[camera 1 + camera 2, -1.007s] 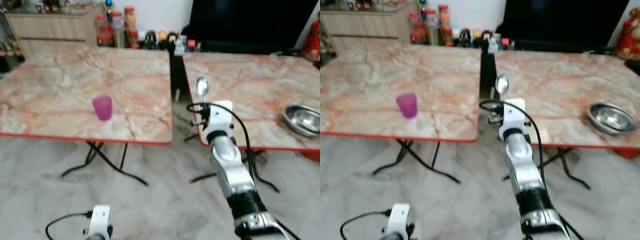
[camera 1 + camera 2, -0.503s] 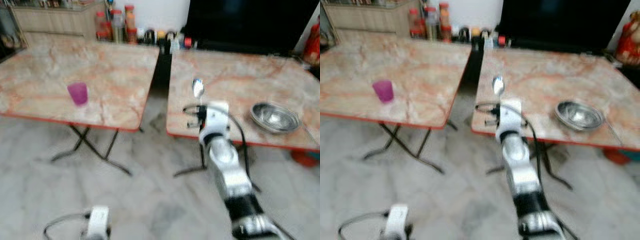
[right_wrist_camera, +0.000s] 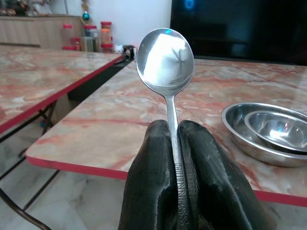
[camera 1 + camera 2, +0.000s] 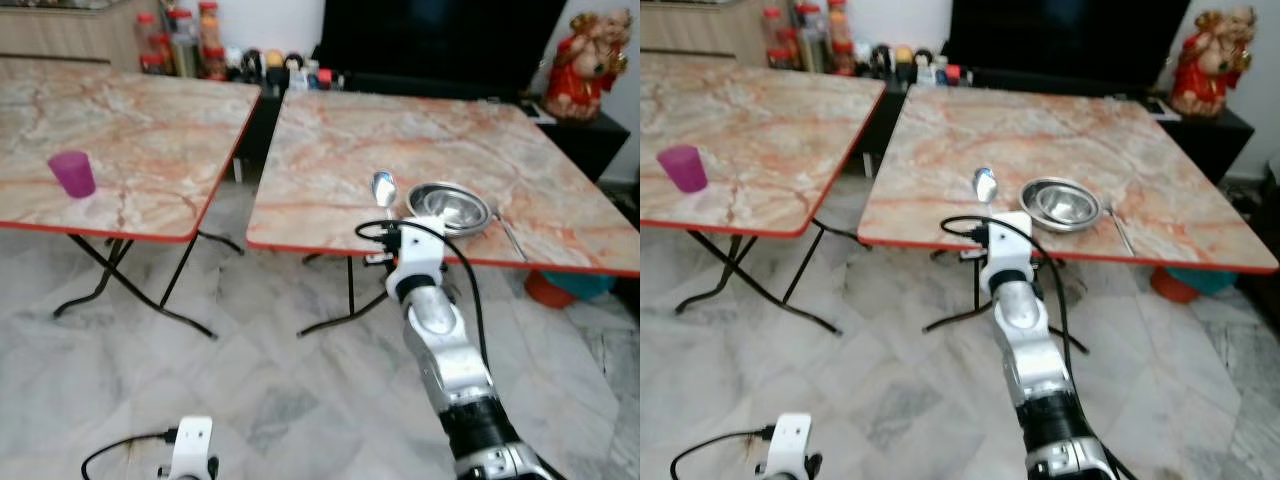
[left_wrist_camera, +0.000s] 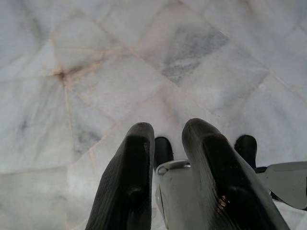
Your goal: Setting the table
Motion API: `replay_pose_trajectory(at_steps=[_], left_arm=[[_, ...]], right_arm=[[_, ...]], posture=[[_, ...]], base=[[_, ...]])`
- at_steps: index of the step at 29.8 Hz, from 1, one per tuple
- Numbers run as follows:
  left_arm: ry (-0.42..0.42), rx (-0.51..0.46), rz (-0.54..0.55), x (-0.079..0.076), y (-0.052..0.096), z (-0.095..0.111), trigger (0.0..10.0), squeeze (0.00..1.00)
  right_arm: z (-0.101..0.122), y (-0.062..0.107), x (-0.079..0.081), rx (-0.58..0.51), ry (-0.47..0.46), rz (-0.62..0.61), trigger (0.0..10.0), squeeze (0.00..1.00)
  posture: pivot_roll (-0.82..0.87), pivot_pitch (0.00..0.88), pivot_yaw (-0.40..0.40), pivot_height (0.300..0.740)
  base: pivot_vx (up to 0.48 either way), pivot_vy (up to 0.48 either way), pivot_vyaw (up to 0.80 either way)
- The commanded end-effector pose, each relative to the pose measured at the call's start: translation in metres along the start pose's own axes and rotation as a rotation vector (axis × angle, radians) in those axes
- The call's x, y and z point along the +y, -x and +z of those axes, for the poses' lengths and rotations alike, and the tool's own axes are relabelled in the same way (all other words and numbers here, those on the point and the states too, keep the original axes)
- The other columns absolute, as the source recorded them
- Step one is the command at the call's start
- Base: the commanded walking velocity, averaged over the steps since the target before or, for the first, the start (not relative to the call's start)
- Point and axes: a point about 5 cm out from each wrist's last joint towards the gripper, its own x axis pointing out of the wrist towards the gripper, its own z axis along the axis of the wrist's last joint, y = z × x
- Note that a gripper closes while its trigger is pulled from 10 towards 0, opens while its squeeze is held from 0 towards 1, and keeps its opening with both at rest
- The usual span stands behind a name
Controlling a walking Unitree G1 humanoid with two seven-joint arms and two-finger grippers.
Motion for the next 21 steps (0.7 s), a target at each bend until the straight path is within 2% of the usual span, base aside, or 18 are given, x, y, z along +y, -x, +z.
replay_pose_trajectory(at_steps=[1, 5, 21], left_arm=[[0.011, -0.014, 0.004, 0.0025, -0.0007, 0.0041, 10.0, 0.0], [0.006, -0.017, 0.006, 0.0022, -0.0015, 0.0067, 10.0, 0.0], [0.012, -0.014, 0.006, 0.0013, -0.0015, 0.0063, 10.0, 0.0]], right_arm=[[0.01, -0.0015, 0.0001, -0.031, -0.002, 0.001, 10.0, 0.0], [0.0106, -0.0011, -0.0005, -0.034, -0.01, -0.001, 10.0, 0.0], [0.0072, -0.0025, -0.0019, -0.003, -0.023, -0.023, 10.0, 0.0]], posture=[[0.04, 0.0, -0.049, 0.74], [0.04, 0.0, -0.049, 0.74], [0.04, 0.0, -0.051, 0.74]], base=[[0.0, 0.0, 0.0], [0.129, 0.0, 0.0], [0.305, 0.0, 0.0]])
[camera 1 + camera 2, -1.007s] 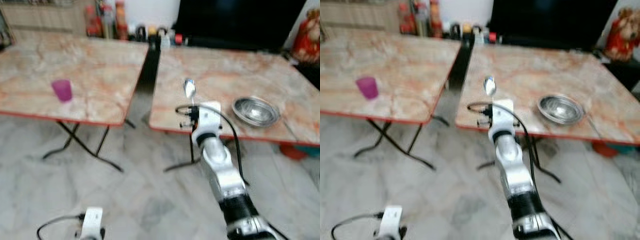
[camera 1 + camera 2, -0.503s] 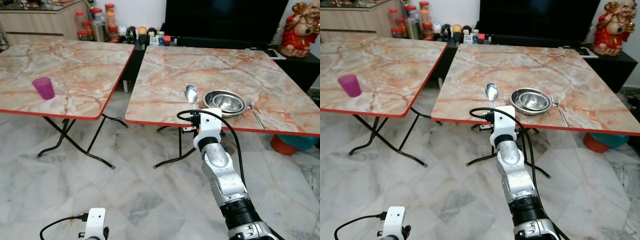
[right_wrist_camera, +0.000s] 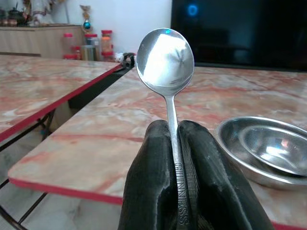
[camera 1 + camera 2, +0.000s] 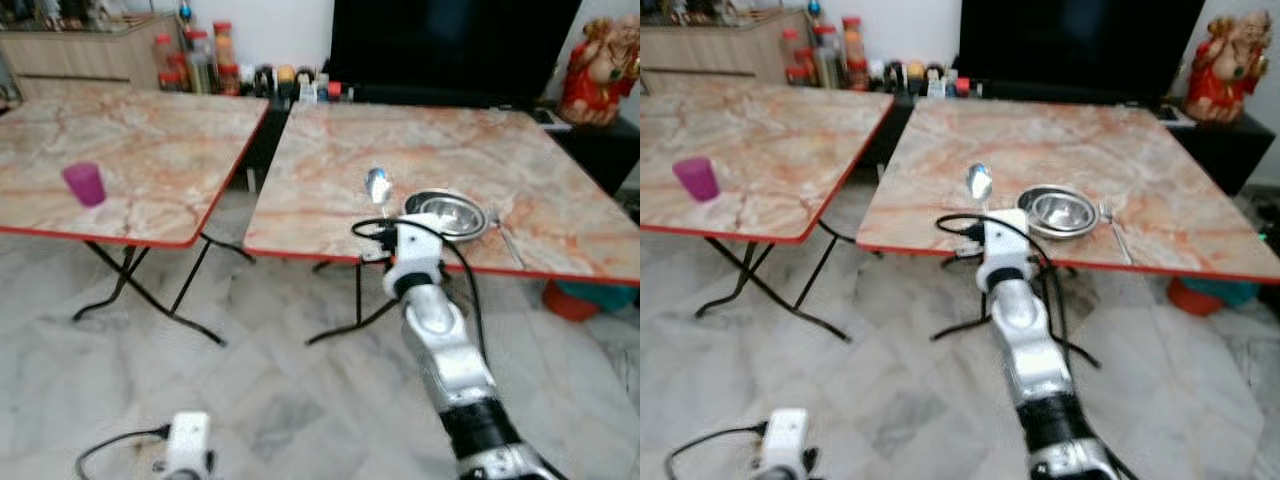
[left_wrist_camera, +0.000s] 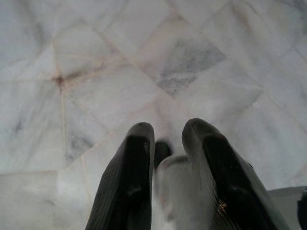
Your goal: Setting the table
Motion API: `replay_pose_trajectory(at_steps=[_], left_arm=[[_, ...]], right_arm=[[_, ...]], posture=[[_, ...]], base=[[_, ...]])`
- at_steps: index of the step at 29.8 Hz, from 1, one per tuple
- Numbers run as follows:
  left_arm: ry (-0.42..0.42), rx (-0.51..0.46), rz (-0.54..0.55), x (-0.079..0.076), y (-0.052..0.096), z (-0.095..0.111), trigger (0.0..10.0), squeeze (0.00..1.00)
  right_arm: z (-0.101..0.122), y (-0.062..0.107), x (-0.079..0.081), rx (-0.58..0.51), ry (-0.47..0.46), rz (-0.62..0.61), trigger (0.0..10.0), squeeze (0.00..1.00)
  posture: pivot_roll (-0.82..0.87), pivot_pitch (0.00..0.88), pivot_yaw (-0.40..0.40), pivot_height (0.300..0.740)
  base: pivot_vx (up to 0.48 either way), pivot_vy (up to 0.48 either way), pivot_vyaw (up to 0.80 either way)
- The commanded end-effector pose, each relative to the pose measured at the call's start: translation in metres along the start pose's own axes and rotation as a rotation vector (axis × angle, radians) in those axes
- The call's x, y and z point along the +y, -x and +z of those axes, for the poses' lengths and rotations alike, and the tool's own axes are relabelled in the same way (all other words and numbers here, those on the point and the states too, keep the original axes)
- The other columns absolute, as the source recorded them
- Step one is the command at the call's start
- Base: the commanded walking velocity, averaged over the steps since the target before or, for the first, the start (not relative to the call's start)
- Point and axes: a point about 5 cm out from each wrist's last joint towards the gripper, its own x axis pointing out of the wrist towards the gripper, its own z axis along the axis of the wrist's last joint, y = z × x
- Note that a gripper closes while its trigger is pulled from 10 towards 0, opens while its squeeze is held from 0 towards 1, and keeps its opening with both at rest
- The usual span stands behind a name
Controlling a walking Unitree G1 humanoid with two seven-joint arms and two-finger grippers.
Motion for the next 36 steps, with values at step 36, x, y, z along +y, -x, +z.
replay_pose_trajectory(at_steps=[36], left_arm=[[-0.004, 0.001, 0.01, 0.0047, 0.0002, 0.0001, 10.0, 0.0]], right_arm=[[0.0094, -0.005, 0.0123, -0.03, -0.007, 0.03, 10.0, 0.0]], posture=[[0.04, 0.0, -0.055, 0.74]], base=[[0.283, 0.0, -0.04]])
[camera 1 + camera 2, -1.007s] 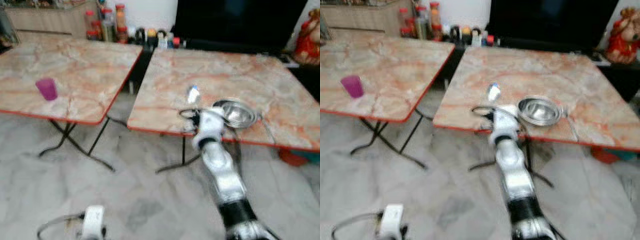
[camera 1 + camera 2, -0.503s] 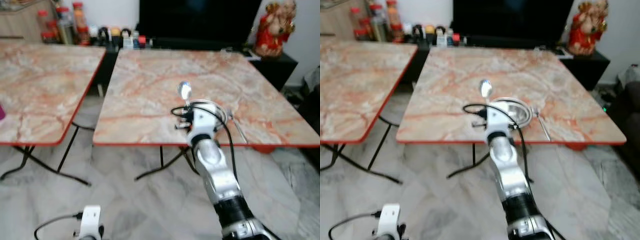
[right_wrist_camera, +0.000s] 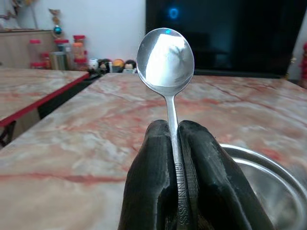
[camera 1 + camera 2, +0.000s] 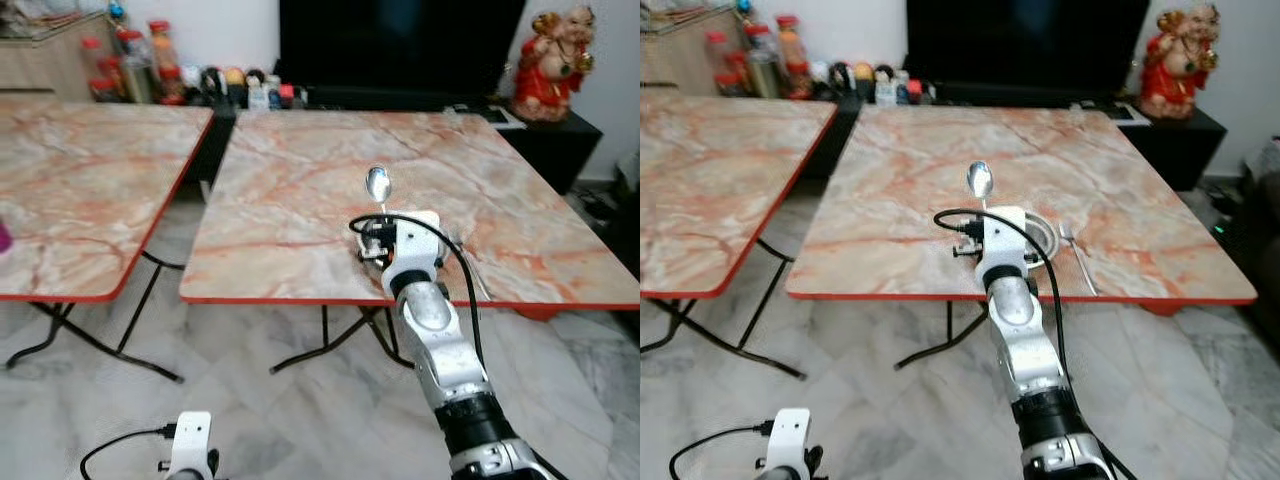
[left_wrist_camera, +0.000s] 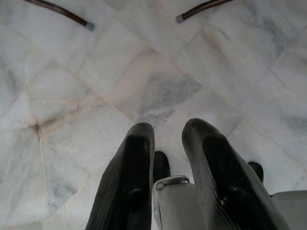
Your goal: Setting the table
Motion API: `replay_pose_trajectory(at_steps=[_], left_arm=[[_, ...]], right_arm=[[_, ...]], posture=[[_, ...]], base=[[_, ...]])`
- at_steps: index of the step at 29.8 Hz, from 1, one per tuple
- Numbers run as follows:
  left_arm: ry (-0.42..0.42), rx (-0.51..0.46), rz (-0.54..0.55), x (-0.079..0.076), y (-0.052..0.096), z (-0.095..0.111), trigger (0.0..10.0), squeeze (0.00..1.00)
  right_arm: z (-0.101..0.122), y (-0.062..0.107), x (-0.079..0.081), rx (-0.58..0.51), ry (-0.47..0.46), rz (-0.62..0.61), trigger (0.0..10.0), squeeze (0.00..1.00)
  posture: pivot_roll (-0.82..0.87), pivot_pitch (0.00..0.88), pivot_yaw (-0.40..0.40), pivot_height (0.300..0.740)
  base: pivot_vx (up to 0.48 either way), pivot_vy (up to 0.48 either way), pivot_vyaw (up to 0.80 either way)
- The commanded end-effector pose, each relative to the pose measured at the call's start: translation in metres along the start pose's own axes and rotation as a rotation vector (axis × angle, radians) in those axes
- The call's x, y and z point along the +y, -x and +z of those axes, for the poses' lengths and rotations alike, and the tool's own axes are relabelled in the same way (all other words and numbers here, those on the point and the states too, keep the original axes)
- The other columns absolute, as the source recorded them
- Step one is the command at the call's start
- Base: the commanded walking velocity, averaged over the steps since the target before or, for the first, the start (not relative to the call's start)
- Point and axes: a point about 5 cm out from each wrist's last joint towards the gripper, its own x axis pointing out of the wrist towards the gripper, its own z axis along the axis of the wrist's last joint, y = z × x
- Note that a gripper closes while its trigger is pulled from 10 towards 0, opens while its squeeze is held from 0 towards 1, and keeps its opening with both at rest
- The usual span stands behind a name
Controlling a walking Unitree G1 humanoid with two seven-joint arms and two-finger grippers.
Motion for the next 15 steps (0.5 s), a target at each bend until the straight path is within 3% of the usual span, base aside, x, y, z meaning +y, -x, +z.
replay_pose_trajectory(at_steps=[1, 10, 15], left_arm=[[-0.006, 0.003, -0.004, -0.0012, -0.0002, -0.0001, 10.0, 0.0], [-0.009, 0.0, -0.001, 0.0002, -0.0007, 0.0023, 10.0, 0.0], [-0.015, 0.004, 0.002, -0.0002, -0.0006, 0.0015, 10.0, 0.0]], right_arm=[[0.0046, -0.0021, 0.0, -0.014, -0.001, 0.001, 10.0, 0.0], [0.0066, -0.0035, 0.0019, -0.023, -0.006, 0.003, 10.0, 0.0], [0.0058, -0.0028, 0.0009, -0.022, -0.007, 0.0, 10.0, 0.0]], posture=[[0.04, 0.0, -0.055, 0.74], [0.04, 0.0, -0.052, 0.74], [0.04, 0.0, -0.053, 0.74]], base=[[0.375, 0.0, 0.0], [0.371, 0.0, 0.0], [0.105, 0.0, 0.0]])
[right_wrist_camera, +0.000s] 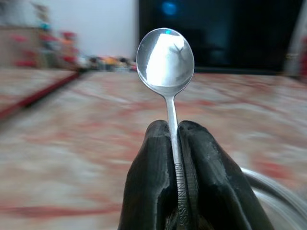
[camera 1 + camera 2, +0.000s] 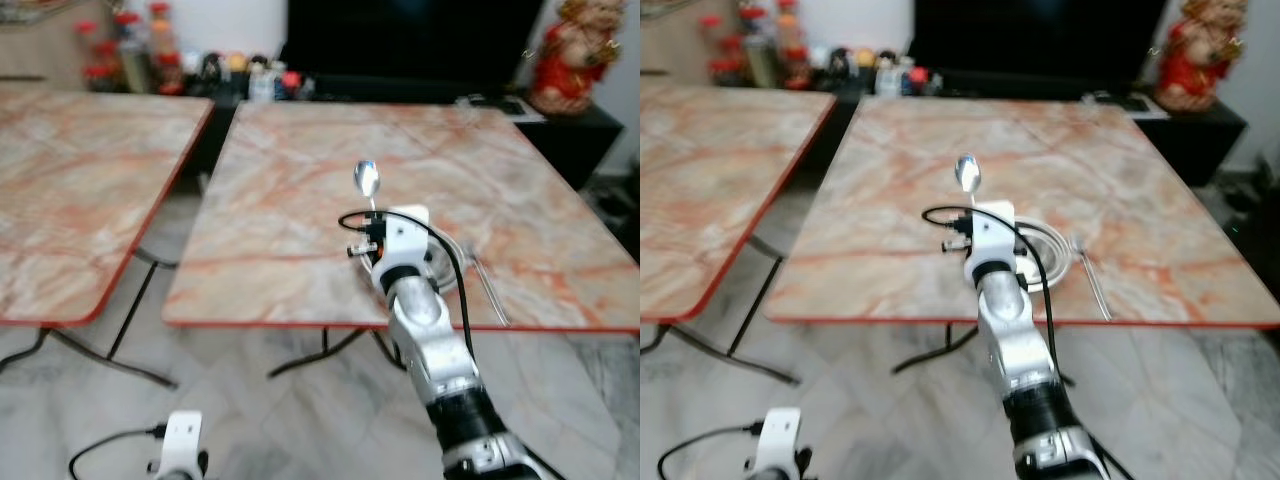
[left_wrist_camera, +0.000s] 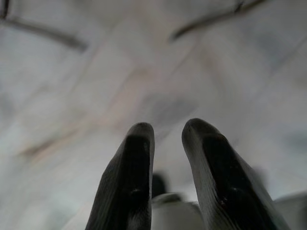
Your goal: Setting the table
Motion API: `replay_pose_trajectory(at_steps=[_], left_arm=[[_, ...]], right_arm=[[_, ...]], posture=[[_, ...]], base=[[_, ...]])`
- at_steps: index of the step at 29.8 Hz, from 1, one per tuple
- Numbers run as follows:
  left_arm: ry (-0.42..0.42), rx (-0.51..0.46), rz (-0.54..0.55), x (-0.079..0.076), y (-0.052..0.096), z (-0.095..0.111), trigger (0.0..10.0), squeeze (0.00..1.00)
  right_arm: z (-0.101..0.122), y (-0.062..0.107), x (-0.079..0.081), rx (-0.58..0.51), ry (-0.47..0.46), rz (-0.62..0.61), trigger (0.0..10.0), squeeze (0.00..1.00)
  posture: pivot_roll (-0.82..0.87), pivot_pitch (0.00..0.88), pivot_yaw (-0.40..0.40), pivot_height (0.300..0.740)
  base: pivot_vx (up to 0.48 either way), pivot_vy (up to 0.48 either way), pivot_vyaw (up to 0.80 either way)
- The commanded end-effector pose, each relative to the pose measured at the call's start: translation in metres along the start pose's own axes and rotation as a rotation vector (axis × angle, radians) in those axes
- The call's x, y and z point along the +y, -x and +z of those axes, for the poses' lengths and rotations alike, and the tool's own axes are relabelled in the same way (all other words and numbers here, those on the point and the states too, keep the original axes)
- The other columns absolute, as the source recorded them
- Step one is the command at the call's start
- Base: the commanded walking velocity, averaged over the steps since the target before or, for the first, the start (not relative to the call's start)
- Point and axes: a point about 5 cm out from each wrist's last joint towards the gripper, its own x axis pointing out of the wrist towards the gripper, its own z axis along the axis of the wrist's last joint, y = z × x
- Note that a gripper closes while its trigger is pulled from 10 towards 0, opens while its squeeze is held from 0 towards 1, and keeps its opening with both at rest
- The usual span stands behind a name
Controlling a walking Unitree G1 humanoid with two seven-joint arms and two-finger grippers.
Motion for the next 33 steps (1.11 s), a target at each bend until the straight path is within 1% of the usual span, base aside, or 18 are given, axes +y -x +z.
replay_pose_trajectory(at_steps=[1, 6, 27, 31, 33], left_arm=[[-0.009, 0.042, 0.035, 0.0133, 0.0039, -0.0127, 10.0, 0.0], [0.002, 0.035, 0.039, 0.0144, 0.0042, -0.0126, 10.0, 0.0], [-0.011, 0.041, 0.025, 0.0111, 0.0041, -0.0135, 10.0, 0.0], [-0.017, 0.041, 0.019, 0.0102, 0.004, -0.0135, 10.0, 0.0], [-0.02, 0.04, 0.018, 0.0099, 0.0039, -0.0131, 10.0, 0.0]], right_arm=[[0.0149, -0.0028, 0.0202, -0.048, -0.022, 0.055, 10.0, 0.0], [0.0144, -0.0026, 0.0191, -0.046, -0.023, 0.049, 10.0, 0.0], [0.0135, -0.0033, 0.0188, -0.045, -0.015, 0.046, 10.0, 0.0], [0.0138, -0.0037, 0.0208, -0.043, -0.015, 0.05, 10.0, 0.0], [0.0141, -0.0038, 0.0211, -0.044, -0.014, 0.052, 10.0, 0.0]], posture=[[0.04, 0.0, -0.052, 0.74], [0.04, 0.0, -0.053, 0.74], [0.04, 0.0, -0.055, 0.74], [0.04, 0.0, -0.054, 0.74], [0.04, 0.0, -0.056, 0.74]], base=[[0.0, 0.0, 0.0], [0.0, 0.0, 0.0], [0.0, 0.0, 0.0], [0.0, 0.0, 0.0], [0.0, -0.24, 0.0]])
